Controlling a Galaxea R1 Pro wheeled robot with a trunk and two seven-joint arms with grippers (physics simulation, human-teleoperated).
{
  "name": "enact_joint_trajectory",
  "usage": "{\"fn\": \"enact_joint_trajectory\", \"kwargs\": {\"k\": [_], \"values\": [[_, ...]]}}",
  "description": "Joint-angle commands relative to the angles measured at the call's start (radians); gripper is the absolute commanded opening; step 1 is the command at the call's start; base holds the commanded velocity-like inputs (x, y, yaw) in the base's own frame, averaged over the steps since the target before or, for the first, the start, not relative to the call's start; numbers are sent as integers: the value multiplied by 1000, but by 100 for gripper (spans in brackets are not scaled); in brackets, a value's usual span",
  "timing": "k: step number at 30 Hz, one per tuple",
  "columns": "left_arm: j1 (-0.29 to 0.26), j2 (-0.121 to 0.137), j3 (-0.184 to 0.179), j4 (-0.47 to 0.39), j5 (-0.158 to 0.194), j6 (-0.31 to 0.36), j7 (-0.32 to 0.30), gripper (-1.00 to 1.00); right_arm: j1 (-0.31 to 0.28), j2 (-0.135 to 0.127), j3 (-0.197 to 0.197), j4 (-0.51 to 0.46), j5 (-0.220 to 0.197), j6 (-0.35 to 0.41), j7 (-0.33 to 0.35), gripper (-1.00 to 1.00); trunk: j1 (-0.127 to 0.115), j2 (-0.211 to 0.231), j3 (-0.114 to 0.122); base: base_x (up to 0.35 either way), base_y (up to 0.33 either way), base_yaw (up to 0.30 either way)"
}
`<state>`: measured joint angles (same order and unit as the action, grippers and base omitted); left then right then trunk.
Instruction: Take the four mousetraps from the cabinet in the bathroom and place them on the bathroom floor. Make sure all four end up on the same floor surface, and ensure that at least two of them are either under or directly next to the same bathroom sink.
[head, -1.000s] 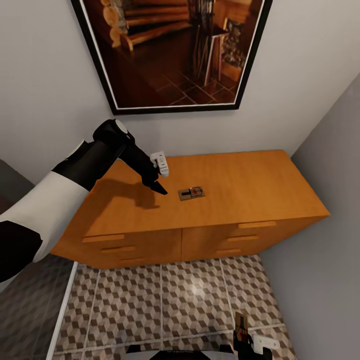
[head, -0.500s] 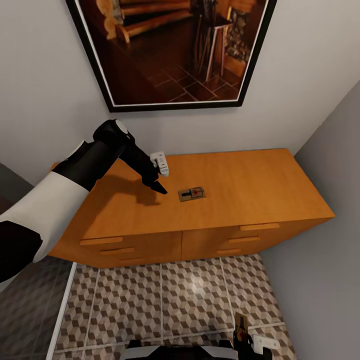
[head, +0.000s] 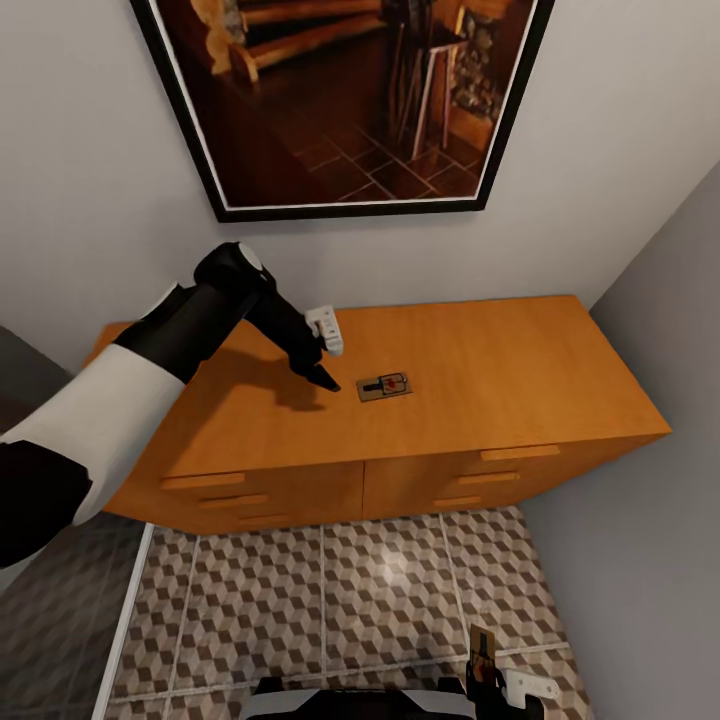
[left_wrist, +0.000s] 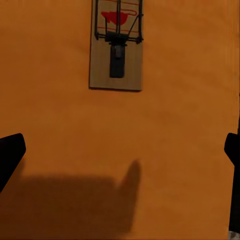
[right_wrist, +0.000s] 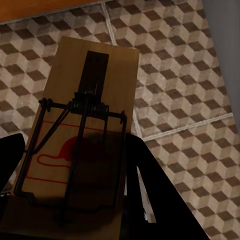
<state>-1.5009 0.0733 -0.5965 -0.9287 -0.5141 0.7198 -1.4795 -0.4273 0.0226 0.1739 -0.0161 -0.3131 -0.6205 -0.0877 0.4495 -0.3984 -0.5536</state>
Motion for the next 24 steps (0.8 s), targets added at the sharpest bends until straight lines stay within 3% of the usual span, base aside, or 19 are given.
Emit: {"fn": "enact_joint_trajectory", "kwargs": {"k": [1, 5, 9, 20, 24], "values": [[-1, -5, -2, 4, -6, 11, -7, 100, -1, 0, 9, 1, -3, -2, -7, -100, 1, -2, -1, 0, 0, 0], [0, -35, -2, 33, -7, 10, -6, 100, -1, 0, 9, 1, -3, -2, -7, -100, 1, -2, -1, 0, 0, 0], [0, -48, -2, 39, -7, 11, -4, 100, -1, 0, 9, 1, -3, -2, -7, -100, 1, -2, -1, 0, 0, 0], [1, -119, -2, 96, -6, 10, 80, 100, -1, 0, 9, 1, -3, -2, -7, -100, 1, -2, -1, 0, 0, 0], [1, -126, -2, 102, -6, 10, 84, 100, -1, 0, 9, 1, -3, -2, -7, -100, 1, -2, -1, 0, 0, 0]]}}
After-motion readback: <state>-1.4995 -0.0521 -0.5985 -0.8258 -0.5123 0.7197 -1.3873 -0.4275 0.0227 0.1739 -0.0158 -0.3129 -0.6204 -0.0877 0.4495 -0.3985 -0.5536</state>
